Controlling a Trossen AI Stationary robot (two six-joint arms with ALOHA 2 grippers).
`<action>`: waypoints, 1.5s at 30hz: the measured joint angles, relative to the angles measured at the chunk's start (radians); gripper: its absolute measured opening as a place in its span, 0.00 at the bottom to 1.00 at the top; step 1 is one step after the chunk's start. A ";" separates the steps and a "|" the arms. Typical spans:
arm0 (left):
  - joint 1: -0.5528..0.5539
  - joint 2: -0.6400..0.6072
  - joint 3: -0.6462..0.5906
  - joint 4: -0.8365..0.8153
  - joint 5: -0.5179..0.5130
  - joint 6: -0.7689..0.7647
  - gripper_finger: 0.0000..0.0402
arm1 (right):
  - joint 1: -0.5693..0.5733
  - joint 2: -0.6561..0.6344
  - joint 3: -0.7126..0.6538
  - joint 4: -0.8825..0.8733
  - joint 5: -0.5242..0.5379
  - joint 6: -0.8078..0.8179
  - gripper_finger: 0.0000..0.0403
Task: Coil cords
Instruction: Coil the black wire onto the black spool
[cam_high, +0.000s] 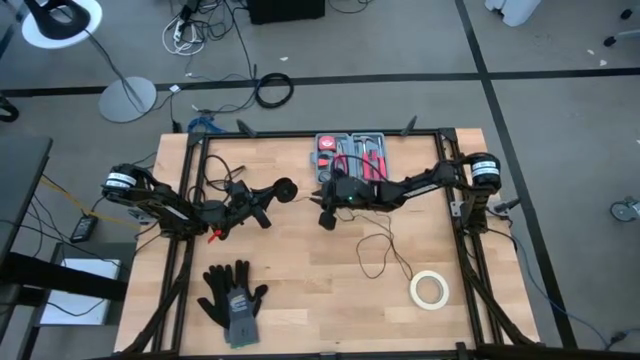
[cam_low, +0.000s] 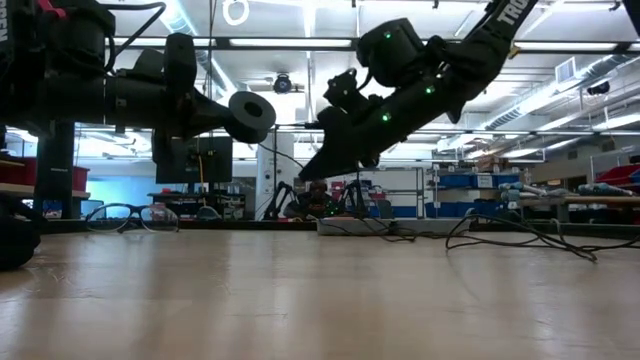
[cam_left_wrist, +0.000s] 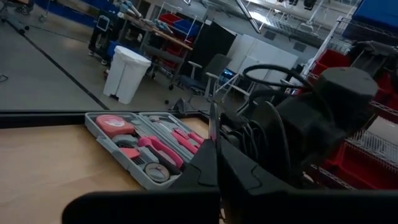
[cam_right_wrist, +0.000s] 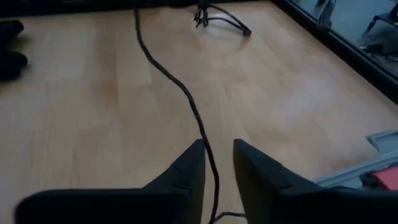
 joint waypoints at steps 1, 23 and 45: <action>0.000 0.000 0.000 0.003 0.000 0.000 0.00 | -0.004 0.000 0.000 -0.012 -0.007 0.001 0.15; 0.000 0.000 0.120 -0.351 0.008 -0.028 0.00 | -0.010 -0.089 0.295 -0.325 -0.075 0.066 0.00; -0.001 0.001 0.162 -0.309 -0.059 -0.031 0.00 | 0.095 0.113 0.421 -0.431 -0.086 0.101 0.02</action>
